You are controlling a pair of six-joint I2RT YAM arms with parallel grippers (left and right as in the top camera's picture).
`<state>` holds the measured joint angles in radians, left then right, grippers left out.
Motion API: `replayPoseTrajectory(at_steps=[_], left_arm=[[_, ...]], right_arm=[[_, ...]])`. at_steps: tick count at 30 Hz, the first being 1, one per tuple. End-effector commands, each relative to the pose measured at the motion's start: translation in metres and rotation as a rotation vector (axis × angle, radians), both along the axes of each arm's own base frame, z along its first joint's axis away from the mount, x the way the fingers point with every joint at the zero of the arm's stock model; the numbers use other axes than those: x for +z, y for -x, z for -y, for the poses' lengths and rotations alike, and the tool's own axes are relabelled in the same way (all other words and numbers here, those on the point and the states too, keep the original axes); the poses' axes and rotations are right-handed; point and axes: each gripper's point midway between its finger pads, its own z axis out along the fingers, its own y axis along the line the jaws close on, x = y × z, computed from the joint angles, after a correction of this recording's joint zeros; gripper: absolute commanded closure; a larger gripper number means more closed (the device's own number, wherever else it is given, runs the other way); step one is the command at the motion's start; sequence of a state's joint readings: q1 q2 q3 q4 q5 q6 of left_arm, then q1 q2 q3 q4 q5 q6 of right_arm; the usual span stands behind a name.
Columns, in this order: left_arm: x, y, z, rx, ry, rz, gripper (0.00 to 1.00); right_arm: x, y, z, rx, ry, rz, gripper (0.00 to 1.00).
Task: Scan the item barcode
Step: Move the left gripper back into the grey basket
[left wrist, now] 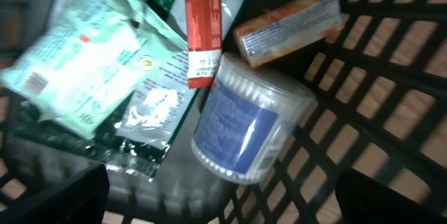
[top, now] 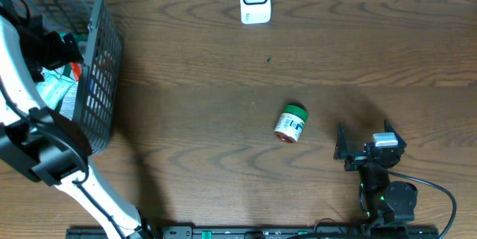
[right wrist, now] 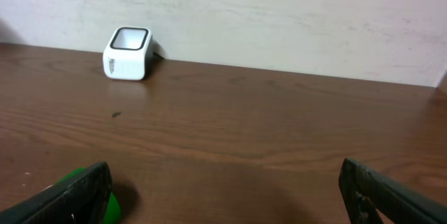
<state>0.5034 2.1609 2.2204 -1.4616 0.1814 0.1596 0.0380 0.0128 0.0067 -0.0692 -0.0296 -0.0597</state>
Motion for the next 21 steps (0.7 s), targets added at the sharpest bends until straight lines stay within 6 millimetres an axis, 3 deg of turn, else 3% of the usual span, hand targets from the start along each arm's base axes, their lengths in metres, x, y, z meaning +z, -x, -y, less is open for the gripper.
replayPoseTrajectory(at_steps=[1, 21], left_arm=[[-0.017, -0.002, 0.002, -0.030, 0.036, -0.033, 0.01], [-0.067, 0.000, 0.014, -0.130, 0.080, -0.106, 0.01]], right_arm=[[-0.001, 0.000, -0.003, 0.014, 0.009, -0.002, 0.01], [-0.001, 0.000, -0.003, 0.014, 0.009, -0.002, 0.01]])
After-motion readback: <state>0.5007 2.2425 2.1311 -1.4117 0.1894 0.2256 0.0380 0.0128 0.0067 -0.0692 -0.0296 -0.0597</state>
